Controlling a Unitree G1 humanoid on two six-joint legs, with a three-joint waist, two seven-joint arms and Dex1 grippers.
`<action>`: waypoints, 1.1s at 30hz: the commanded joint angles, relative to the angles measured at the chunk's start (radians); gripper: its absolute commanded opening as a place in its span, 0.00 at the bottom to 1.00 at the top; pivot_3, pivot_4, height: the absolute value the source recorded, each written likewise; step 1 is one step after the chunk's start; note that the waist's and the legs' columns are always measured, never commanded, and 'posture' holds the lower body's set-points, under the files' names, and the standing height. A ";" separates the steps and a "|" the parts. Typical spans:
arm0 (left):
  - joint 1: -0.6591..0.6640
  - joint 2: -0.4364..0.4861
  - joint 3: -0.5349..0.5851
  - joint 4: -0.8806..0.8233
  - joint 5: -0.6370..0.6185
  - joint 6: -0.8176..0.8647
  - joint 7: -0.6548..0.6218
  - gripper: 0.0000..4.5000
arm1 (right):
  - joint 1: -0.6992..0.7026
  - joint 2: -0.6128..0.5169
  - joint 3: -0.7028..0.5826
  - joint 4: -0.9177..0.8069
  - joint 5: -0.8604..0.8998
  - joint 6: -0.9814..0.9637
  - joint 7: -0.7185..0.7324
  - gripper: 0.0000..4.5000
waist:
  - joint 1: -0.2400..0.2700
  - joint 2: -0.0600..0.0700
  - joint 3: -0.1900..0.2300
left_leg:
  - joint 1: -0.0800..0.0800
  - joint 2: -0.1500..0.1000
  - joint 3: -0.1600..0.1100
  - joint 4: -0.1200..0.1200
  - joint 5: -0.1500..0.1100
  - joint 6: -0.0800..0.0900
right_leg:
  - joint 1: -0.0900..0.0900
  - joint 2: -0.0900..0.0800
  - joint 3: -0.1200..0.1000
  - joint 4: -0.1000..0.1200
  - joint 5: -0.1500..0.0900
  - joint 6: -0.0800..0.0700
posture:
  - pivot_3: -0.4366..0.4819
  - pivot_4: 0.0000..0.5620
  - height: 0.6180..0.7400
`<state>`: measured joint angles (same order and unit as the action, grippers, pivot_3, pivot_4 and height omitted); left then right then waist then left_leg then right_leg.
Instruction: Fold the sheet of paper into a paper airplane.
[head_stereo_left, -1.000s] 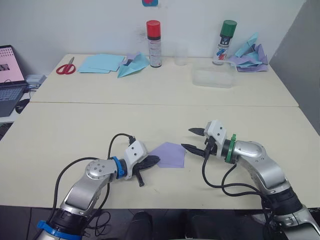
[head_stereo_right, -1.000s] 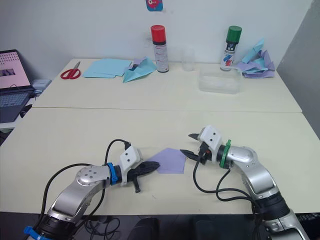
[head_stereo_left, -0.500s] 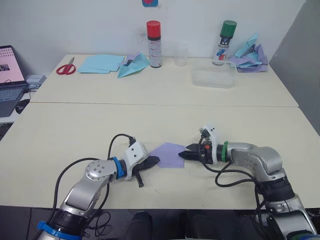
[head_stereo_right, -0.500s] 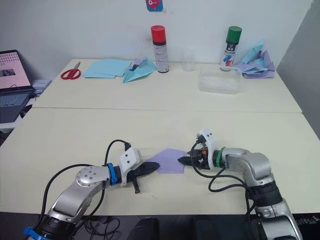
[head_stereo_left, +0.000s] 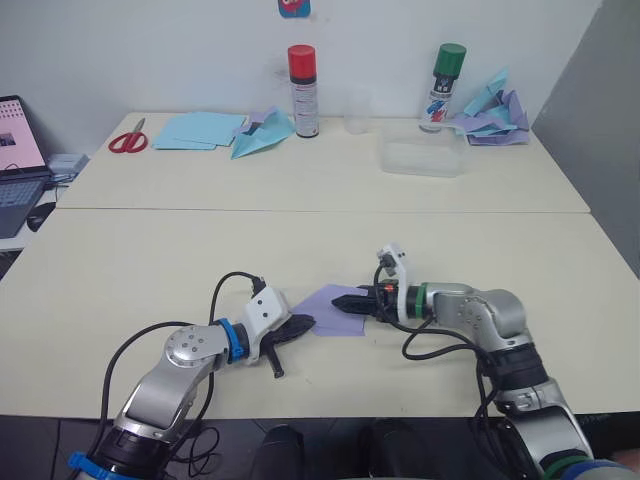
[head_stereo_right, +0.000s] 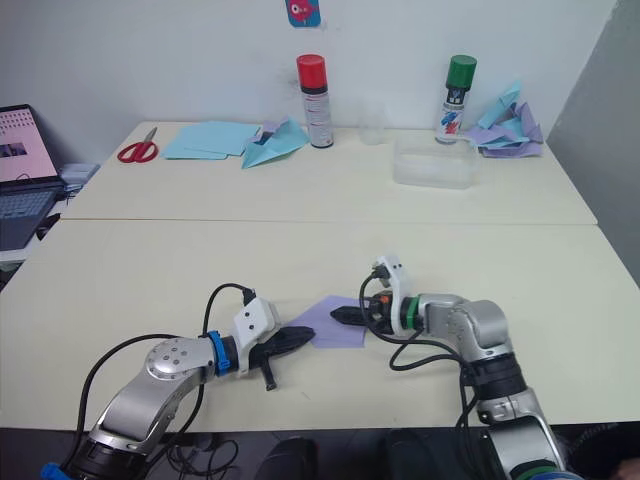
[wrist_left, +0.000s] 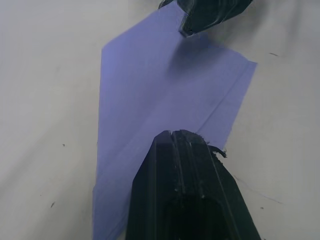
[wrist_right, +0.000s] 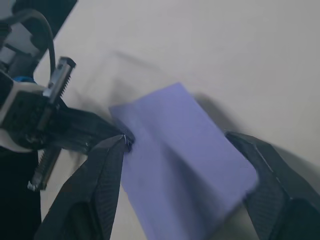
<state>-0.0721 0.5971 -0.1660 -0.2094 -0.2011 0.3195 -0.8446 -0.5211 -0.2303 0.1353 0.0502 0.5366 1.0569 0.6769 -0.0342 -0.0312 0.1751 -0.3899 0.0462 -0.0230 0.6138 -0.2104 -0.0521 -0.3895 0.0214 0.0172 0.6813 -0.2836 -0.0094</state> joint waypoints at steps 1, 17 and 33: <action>0.011 0.004 -0.027 0.034 0.022 0.023 -0.004 0.00 | -0.005 0.023 0.027 0.042 -0.019 -0.050 0.013 0.65 | 0.000 0.000 -0.001 | 0.000 0.000 0.000 0.000 0.000 0.000 | 0.000 0.000 0.000 0.000 0.000 0.000 | 0.48 0.27 1.00; 0.030 0.043 -0.014 0.037 0.007 0.066 -0.036 0.00 | 0.076 -0.129 0.276 -0.122 -0.294 -0.681 0.245 0.01 | 0.001 0.001 -0.001 | 0.000 0.000 0.000 -0.001 0.000 0.000 | 0.000 0.000 0.000 -0.001 -0.001 -0.001 | 0.48 0.27 1.00; 0.061 0.079 0.055 -0.007 -0.062 0.159 -0.037 0.00 | 0.040 -0.163 0.393 0.152 -0.636 -1.328 0.281 0.01 | 0.001 0.001 -0.001 | 0.002 0.001 0.001 -0.003 0.000 0.000 | 0.000 0.000 0.000 -0.001 -0.001 -0.002 | 0.48 0.27 1.00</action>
<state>-0.0419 0.6538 -0.1153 -0.2405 -0.2695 0.4252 -0.8847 -0.4740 -0.3974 0.5144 0.2044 -0.0833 -0.2425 0.9499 -0.0337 -0.0306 0.1742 -0.3875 0.0469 -0.0225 0.6107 -0.2104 -0.0522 -0.3893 0.0216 0.0174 0.6805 -0.2848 -0.0113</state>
